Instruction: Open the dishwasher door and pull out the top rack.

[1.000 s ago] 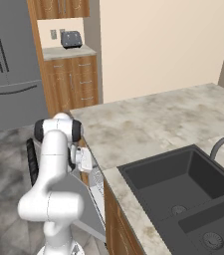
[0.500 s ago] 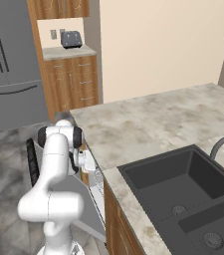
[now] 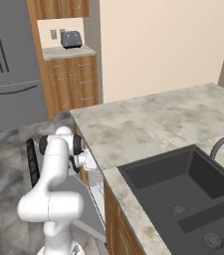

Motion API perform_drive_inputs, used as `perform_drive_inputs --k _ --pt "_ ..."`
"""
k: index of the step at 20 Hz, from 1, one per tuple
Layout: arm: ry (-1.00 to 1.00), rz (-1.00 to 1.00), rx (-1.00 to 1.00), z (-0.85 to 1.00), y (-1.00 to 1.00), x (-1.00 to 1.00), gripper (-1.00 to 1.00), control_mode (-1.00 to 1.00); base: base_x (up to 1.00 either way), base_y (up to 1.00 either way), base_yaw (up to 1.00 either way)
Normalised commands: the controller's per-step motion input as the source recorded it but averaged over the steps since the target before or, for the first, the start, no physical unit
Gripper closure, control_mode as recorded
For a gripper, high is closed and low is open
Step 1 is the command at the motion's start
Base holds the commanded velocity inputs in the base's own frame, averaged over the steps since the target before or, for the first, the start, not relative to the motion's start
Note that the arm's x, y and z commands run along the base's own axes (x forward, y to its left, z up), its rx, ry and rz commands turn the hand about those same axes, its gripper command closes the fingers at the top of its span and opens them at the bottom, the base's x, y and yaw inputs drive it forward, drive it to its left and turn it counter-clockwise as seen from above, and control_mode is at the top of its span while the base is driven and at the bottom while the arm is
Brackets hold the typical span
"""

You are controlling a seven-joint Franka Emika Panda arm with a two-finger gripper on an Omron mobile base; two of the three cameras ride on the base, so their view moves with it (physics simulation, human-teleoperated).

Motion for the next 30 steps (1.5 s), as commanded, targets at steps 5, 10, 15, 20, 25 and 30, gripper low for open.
perform_drive_inputs --k 5,10,15,20,25,30 --pt "0.0 0.0 -0.01 -0.13 -0.05 0.24 -1.0 -1.0 0.0 0.0 0.0" --pt "0.0 0.01 0.0 0.0 -0.32 0.18 -1.0 -1.0 0.0 0.0 0.0" --pt "-0.05 0.05 0.0 0.01 -0.32 -0.19 -1.0 -1.0 0.0 0.0 0.0" --pt "-0.11 0.08 0.0 0.39 -0.11 -0.3 -1.0 -1.0 0.0 0.0 0.0" --pt "-0.02 0.05 0.01 0.46 -0.2 -0.02 -1.0 -1.0 0.0 0.0 0.0" --pt "0.05 0.02 0.06 -0.02 -0.57 0.37 -1.0 -1.0 0.0 0.0 0.0"
